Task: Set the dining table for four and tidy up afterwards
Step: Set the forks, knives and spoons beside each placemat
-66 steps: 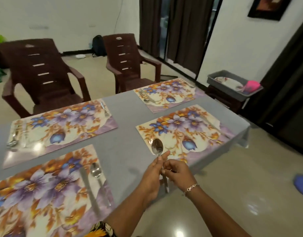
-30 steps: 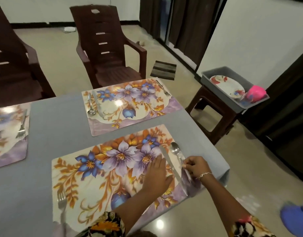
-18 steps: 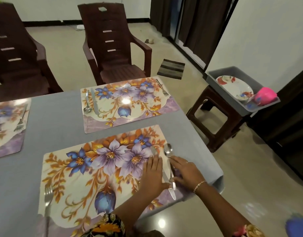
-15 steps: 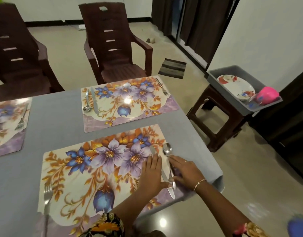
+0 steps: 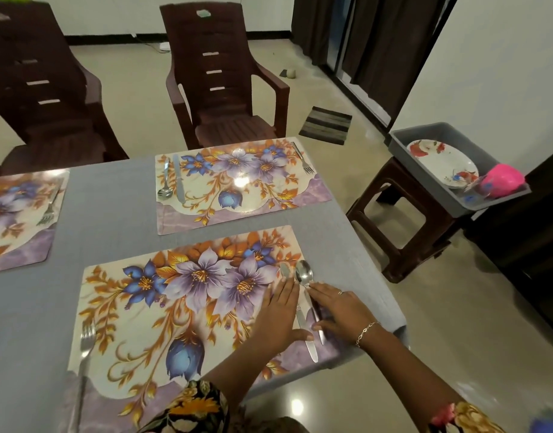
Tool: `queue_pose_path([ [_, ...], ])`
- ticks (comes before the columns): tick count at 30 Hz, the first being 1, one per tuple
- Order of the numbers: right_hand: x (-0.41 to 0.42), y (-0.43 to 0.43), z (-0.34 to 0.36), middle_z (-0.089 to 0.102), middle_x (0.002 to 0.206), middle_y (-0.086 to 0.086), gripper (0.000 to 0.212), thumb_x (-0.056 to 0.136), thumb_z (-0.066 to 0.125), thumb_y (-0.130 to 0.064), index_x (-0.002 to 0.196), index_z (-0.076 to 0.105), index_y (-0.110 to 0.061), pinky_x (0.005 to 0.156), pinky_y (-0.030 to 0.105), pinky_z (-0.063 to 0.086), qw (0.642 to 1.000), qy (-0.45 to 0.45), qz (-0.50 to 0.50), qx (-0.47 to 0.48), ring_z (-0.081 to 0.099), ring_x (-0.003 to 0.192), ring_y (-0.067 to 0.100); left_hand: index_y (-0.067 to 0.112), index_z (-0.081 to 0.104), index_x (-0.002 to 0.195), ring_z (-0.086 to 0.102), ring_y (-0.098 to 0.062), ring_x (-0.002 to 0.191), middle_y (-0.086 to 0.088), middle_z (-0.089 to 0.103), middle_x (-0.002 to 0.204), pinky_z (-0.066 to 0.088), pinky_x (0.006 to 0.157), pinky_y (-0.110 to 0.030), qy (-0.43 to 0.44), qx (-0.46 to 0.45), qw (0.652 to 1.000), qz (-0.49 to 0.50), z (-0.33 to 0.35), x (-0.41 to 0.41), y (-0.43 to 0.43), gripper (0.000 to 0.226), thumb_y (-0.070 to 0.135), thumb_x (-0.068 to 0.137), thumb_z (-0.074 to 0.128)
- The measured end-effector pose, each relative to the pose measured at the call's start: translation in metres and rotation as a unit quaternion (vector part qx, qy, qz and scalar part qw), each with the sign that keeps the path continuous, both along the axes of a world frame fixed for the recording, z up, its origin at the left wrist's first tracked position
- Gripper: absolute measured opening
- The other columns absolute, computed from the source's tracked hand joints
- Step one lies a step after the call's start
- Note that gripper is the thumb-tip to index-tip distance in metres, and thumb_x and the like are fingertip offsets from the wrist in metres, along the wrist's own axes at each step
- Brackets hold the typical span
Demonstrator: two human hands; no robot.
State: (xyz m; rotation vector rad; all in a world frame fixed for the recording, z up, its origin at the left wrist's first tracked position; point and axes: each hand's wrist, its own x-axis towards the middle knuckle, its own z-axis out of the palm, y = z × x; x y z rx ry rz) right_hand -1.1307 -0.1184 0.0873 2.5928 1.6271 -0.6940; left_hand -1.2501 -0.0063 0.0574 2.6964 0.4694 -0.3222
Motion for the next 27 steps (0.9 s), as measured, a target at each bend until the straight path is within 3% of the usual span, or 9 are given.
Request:
queue_pose_path([
  [4, 0.001, -0.001, 0.000, 0.017, 0.155, -0.008, 0.075, 0.086, 0.058, -0.041, 0.147, 0.018, -0.026, 0.110, 0.029, 0.024, 1.000, -0.002, 0.007, -0.004, 0.018, 0.142, 0.011, 0.011, -0.007, 0.150, -0.012, -0.023, 0.146, -0.004, -0.019, 0.155, -0.019, 0.105, -0.029, 0.000, -0.002, 1.000, 0.006, 0.002, 0.000, -0.001, 0.104, 0.074, 0.078, 0.033],
  [7, 0.002, 0.000, 0.001, 0.018, 0.155, -0.007, 0.075, 0.086, 0.059, -0.040, 0.147, 0.018, -0.025, 0.110, 0.029, 0.024, 1.000, -0.002, 0.012, -0.005, 0.019, 0.142, 0.012, 0.010, -0.007, 0.150, -0.013, -0.023, 0.146, -0.007, -0.014, 0.157, -0.018, 0.107, -0.029, 0.004, -0.005, 1.000, 0.003, 0.002, 0.000, 0.000, 0.101, 0.063, 0.083, 0.047],
  [13, 0.004, -0.003, -0.003, 0.026, 0.153, -0.006, 0.074, 0.085, 0.061, -0.042, 0.146, 0.023, -0.026, 0.112, 0.030, 0.028, 1.000, 0.015, 0.000, 0.021, 0.026, 0.139, 0.013, 0.011, -0.008, 0.149, -0.015, -0.023, 0.145, -0.008, -0.015, 0.157, -0.011, 0.115, -0.034, 0.000, -0.010, 1.000, 0.007, 0.002, -0.001, 0.000, 0.103, 0.064, 0.082, 0.048],
  [18, 0.007, -0.019, 0.001, 0.030, 0.150, -0.007, 0.061, 0.090, 0.054, -0.038, 0.144, 0.029, -0.024, 0.110, 0.023, 0.024, 0.996, 0.013, -0.027, 0.089, 0.028, 0.136, 0.011, 0.012, -0.004, 0.150, -0.026, -0.014, 0.132, -0.006, -0.010, 0.158, -0.016, 0.108, -0.024, -0.062, -0.032, 0.996, 0.049, 0.006, -0.002, -0.009, 0.118, 0.082, 0.056, 0.013],
  [22, 0.011, -0.036, 0.002, 0.030, 0.149, -0.008, 0.058, 0.091, 0.051, -0.040, 0.142, 0.031, -0.022, 0.110, 0.020, 0.023, 0.995, 0.008, -0.034, 0.098, 0.028, 0.135, 0.010, 0.008, 0.012, 0.149, -0.018, -0.022, 0.137, -0.012, 0.002, 0.157, -0.016, 0.109, -0.031, -0.097, -0.029, 0.993, 0.054, 0.003, 0.000, -0.015, 0.120, 0.089, 0.060, 0.006],
  [25, 0.014, -0.046, 0.001, 0.031, 0.148, -0.007, 0.058, 0.090, 0.052, -0.041, 0.142, 0.032, -0.023, 0.109, 0.020, 0.024, 0.994, 0.006, -0.030, 0.104, 0.029, 0.134, 0.010, 0.015, 0.000, 0.150, -0.014, -0.022, 0.145, -0.006, -0.009, 0.158, -0.017, 0.107, -0.027, -0.050, 0.027, 0.997, 0.055, 0.005, 0.005, -0.019, 0.096, 0.075, 0.079, 0.025],
  [27, 0.017, -0.052, 0.001, 0.032, 0.148, -0.007, 0.057, 0.090, 0.053, -0.040, 0.141, 0.033, -0.023, 0.109, 0.020, 0.025, 0.993, 0.009, -0.031, 0.113, 0.030, 0.134, 0.010, 0.017, -0.003, 0.150, -0.017, -0.021, 0.144, -0.004, -0.013, 0.158, -0.016, 0.107, -0.026, -0.044, 0.033, 0.996, 0.066, 0.007, 0.012, -0.022, 0.094, 0.071, 0.081, 0.029],
])
